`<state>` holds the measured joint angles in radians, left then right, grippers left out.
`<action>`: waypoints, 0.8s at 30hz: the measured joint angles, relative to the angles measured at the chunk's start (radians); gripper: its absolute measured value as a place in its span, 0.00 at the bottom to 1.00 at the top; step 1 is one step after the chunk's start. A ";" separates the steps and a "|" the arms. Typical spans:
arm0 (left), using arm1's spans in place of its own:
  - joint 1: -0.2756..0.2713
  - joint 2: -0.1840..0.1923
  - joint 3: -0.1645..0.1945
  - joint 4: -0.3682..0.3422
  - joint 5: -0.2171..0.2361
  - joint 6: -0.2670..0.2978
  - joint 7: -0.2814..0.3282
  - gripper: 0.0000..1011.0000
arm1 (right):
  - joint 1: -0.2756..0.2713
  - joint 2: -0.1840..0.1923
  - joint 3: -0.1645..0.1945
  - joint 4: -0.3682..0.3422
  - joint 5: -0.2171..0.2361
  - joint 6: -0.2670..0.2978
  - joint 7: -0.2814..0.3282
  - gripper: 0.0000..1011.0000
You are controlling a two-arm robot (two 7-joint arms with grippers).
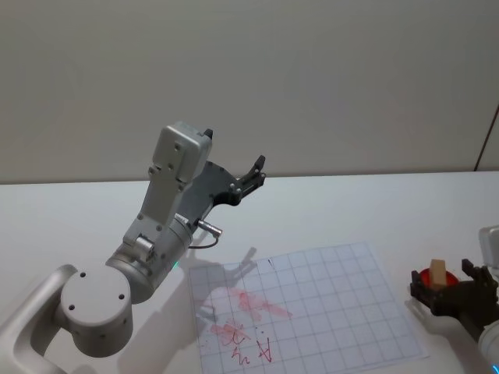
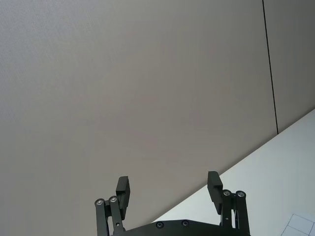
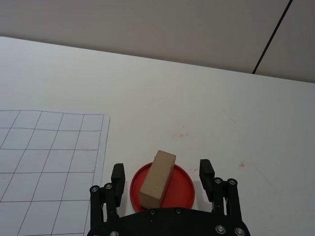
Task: Use the one hand to pick up the stamp and affix it onto the A4 paper.
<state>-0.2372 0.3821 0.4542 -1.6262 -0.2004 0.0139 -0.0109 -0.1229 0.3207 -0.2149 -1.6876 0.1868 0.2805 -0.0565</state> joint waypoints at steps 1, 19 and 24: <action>0.000 0.000 0.000 0.000 0.000 0.000 0.000 0.99 | 0.000 0.000 0.000 0.000 0.000 0.001 0.000 0.92; 0.000 0.000 0.000 0.000 0.000 0.000 0.000 0.99 | -0.005 -0.002 0.002 0.000 0.000 0.007 -0.002 0.40; 0.000 0.000 0.000 0.000 0.000 0.000 0.000 0.99 | -0.005 -0.002 0.002 0.000 0.000 0.007 -0.002 0.25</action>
<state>-0.2372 0.3821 0.4542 -1.6262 -0.2004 0.0139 -0.0109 -0.1281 0.3189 -0.2127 -1.6876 0.1873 0.2879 -0.0581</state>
